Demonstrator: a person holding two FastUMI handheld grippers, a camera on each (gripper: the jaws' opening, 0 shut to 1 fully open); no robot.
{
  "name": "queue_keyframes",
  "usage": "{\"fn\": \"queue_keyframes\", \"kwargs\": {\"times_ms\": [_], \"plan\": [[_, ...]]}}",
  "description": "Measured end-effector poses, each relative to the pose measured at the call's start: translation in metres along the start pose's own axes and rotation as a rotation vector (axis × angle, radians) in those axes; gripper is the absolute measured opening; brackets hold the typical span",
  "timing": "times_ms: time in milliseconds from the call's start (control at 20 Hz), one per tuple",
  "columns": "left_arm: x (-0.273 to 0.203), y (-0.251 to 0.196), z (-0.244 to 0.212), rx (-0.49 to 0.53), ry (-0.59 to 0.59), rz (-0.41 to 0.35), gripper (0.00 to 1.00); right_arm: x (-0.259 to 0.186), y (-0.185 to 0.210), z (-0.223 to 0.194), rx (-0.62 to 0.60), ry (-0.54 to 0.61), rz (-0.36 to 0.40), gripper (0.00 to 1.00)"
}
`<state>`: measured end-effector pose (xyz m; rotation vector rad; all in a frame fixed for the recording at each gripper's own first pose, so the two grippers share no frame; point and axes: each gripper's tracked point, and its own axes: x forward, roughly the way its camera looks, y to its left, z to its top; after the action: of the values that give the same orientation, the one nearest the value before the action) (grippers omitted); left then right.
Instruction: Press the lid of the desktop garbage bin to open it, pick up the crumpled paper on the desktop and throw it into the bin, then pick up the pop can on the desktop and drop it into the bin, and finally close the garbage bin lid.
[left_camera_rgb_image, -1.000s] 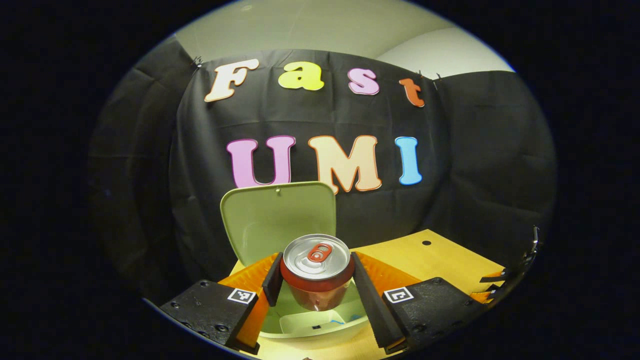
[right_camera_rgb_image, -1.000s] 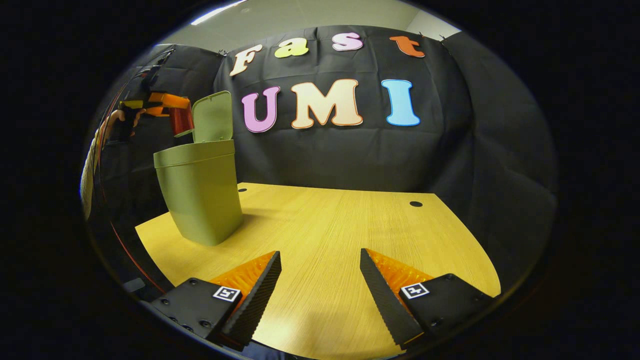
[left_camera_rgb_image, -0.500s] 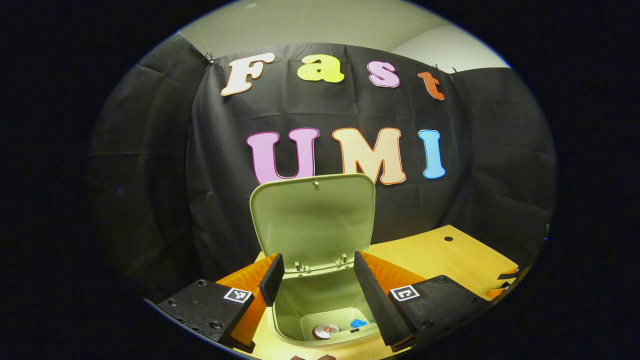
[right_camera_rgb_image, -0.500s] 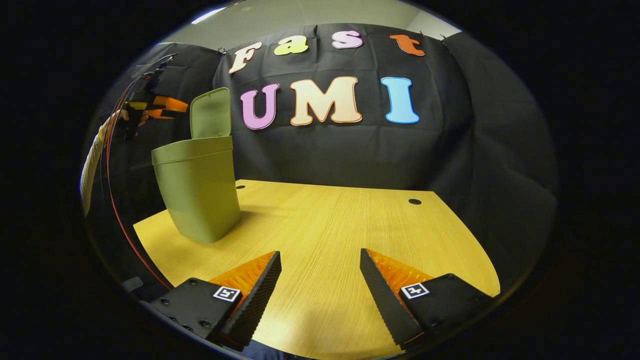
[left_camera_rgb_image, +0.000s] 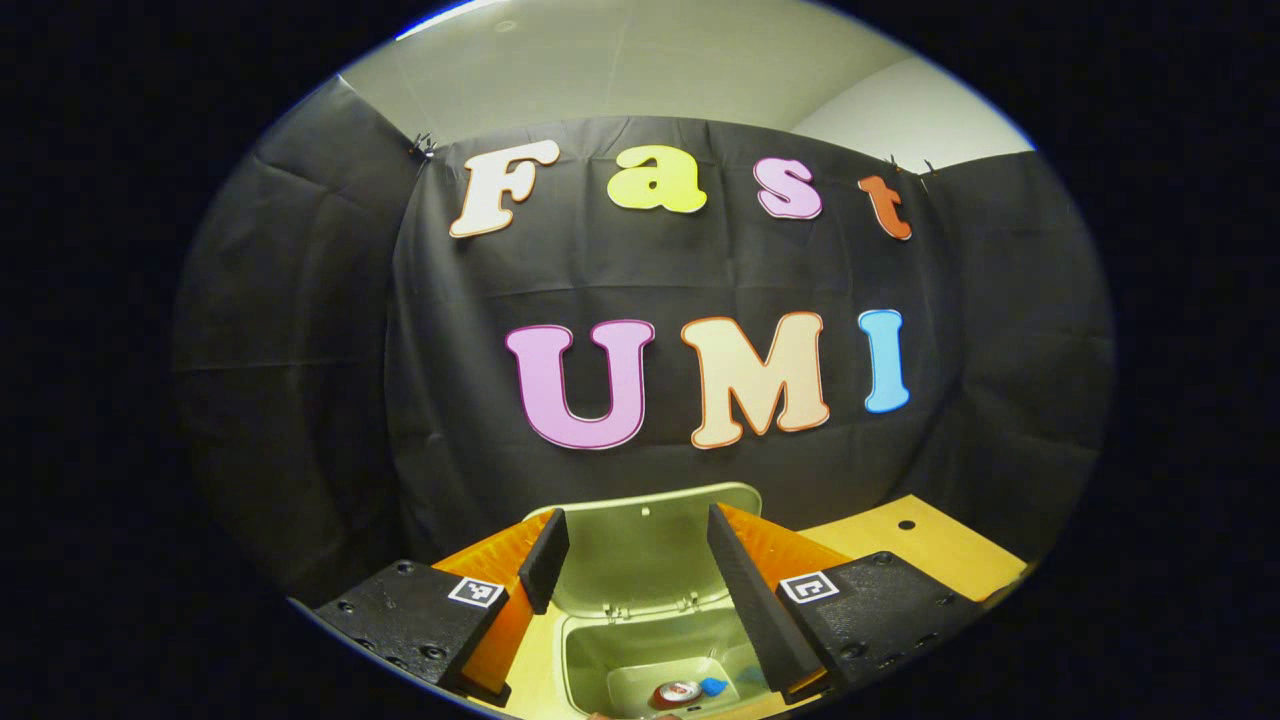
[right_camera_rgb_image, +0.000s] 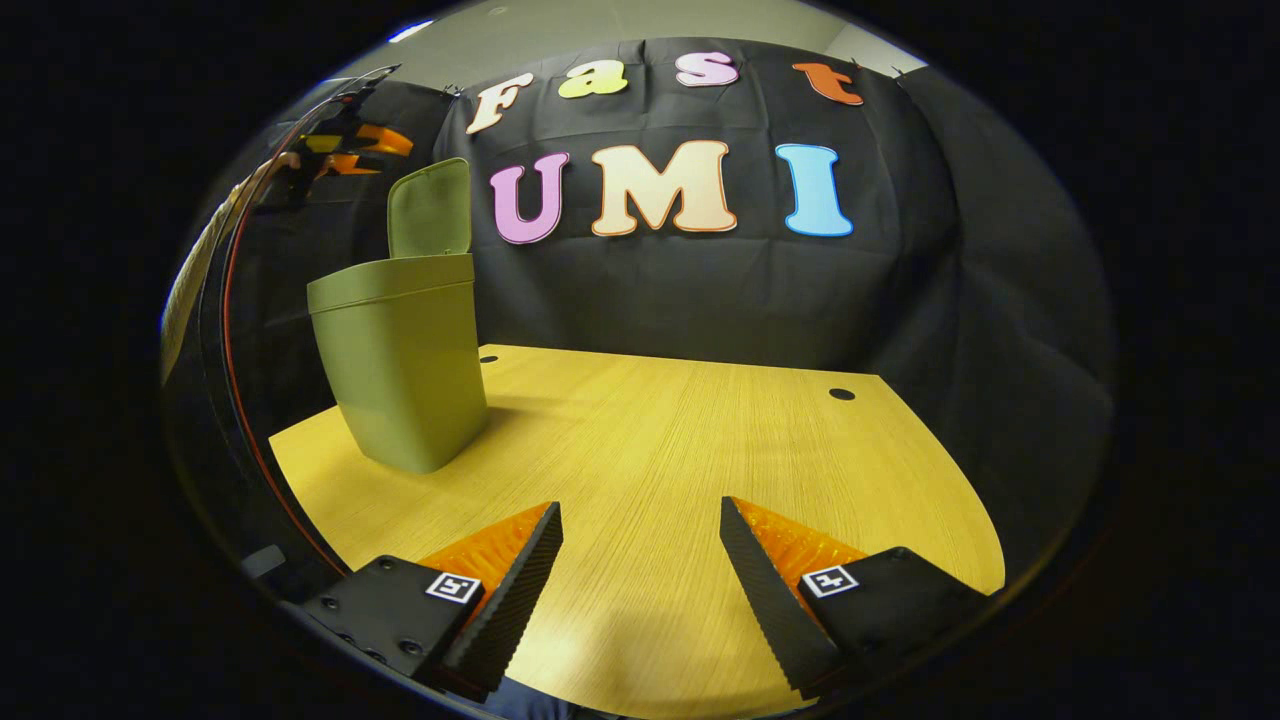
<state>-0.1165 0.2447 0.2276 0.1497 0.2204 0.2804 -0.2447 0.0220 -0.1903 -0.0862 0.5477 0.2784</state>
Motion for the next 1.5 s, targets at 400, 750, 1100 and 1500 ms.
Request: {"fn": "queue_keyframes", "kwargs": {"times_ms": [400, 750, 1100, 1500], "plan": [[0.055, -0.003, -0.01, 0.042, 0.081, 0.064, 0.83, -0.003, -0.005, 0.005, 0.011, -0.019, -0.006, 1.0], [0.06, -0.003, -0.02, 0.008, 0.094, 0.047, 0.88, 0.0, -0.009, 0.003, 0.029, -0.018, -0.003, 1.0], [0.02, -0.015, -0.04, -0.001, 0.072, -0.018, 0.88, -0.002, 0.003, 0.007, 0.006, -0.025, 0.021, 1.0], [-0.034, -0.053, -0.103, 0.058, 0.038, -0.118, 0.89, -0.004, 0.009, 0.008, 0.004, -0.03, 0.033, 1.0]]}}
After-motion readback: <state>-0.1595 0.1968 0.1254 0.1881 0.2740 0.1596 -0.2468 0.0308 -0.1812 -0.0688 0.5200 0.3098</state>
